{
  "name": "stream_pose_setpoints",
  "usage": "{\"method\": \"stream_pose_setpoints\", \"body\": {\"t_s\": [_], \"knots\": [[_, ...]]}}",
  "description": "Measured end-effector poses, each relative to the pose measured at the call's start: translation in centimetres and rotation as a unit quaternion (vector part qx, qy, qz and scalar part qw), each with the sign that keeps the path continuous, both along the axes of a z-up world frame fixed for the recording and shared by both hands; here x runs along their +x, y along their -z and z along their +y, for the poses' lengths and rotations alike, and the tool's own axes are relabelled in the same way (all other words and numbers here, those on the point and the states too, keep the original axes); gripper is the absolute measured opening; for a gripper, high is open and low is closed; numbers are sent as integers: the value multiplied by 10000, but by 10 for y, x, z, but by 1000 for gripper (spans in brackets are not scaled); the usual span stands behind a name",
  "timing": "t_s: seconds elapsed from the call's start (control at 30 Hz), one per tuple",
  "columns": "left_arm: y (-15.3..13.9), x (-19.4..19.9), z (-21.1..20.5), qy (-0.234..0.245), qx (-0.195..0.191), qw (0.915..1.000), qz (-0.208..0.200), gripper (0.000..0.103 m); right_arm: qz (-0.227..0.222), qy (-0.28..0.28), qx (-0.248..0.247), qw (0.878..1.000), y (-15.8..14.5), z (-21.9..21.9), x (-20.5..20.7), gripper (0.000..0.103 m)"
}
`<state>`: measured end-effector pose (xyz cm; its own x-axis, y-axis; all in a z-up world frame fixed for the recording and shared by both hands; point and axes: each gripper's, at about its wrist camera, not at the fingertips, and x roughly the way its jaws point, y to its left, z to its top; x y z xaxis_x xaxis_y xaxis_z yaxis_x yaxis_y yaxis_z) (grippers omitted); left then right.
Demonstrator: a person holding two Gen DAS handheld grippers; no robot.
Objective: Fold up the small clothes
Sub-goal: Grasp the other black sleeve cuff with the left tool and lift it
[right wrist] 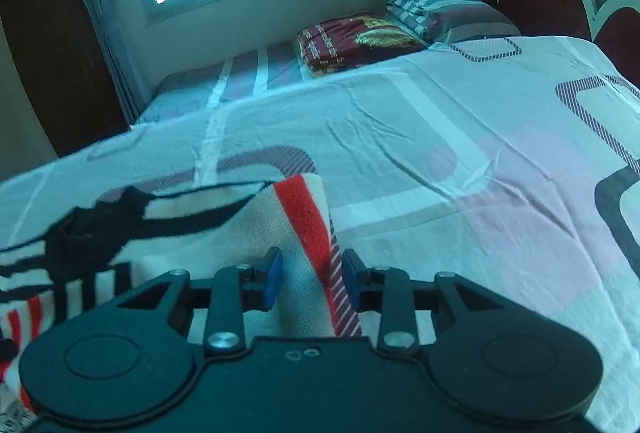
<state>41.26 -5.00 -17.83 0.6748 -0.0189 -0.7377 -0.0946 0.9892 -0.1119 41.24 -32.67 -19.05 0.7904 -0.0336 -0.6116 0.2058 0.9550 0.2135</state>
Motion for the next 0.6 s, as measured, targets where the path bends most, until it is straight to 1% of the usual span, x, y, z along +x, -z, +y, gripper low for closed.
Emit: {"method": "stream_pose_setpoints", "body": {"t_s": [0.03,0.07,0.1,0.13,0.17,0.23,0.27,0.33,0.4,0.47,0.53,0.57,0.6], "knots": [[1,0,-1,-3,84,10000,2,88,-32,-104,16,9999,-4,5,-7,34],[6,5,-1,6,185,9997,156,88,-9,-251,-42,9997,-5,13,-12,34],[13,10,2,-13,185,9994,308,89,45,-395,-145,9991,-3,22,-18,33],[16,10,3,-41,216,9995,243,93,118,-529,-218,9983,0,30,-23,33],[18,12,4,-84,337,9989,306,102,212,-659,-305,9971,5,36,-26,32],[18,13,12,-135,135,9990,413,102,485,-794,-679,9933,20,45,-27,33],[14,11,16,-220,44,9986,479,102,421,-798,-726,9933,19,45,-29,32],[4,-1,27,-335,-244,9981,461,102,412,-732,-503,9952,8,45,-31,35],[-3,-18,42,-447,-380,9972,456,102,223,-874,-169,9958,-5,50,-39,49],[-8,-36,62,-585,-445,9961,480,102,126,-1046,-7,9944,-15,63,-45,56],[-8,-52,87,-826,-411,9942,547,102,57,-1316,108,9912,-22,83,-50,56],[-7,-61,103,-981,-486,9924,567,102,59,-1445,151,9894,-25,94,-51,56],[-6,-72,121,-1172,-656,9893,566,102,62,-1595,204,9870,-26,107,-53,56]]}}
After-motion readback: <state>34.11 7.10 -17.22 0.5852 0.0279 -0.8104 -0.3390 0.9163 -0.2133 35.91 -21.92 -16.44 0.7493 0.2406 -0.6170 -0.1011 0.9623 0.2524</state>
